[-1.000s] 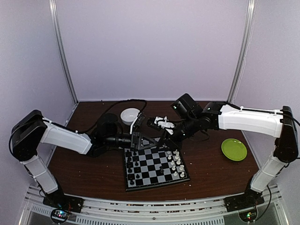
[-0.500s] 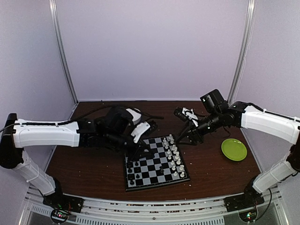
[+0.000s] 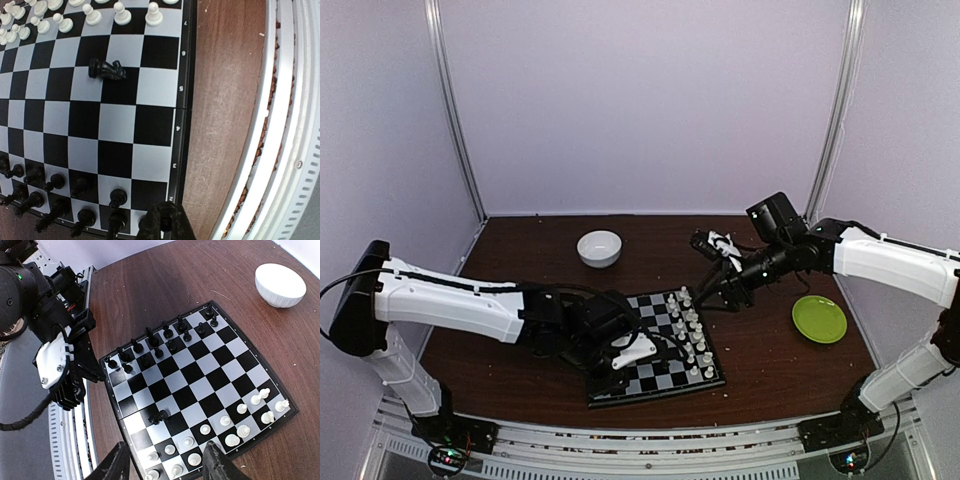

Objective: Set up the chess pieces on the board
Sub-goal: Place the pawn on a7.

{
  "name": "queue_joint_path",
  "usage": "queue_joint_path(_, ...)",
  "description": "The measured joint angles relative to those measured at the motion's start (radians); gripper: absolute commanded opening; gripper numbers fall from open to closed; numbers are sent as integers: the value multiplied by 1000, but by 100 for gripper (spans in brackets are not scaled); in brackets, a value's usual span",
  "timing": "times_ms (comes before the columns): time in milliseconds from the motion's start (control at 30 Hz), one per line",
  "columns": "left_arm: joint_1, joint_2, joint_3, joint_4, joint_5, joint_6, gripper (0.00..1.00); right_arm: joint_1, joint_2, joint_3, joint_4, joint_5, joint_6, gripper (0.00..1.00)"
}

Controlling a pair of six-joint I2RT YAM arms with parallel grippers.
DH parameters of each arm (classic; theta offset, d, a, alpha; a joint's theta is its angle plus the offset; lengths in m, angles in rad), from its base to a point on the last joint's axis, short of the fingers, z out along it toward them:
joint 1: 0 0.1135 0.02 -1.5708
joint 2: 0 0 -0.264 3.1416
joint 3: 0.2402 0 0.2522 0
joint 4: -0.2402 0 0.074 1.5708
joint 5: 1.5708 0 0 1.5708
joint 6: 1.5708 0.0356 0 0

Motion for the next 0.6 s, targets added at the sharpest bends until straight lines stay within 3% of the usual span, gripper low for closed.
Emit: queue_joint_path(600,0,83,0,-18,-78,41,2,0,17,0,0,-8,-3,50)
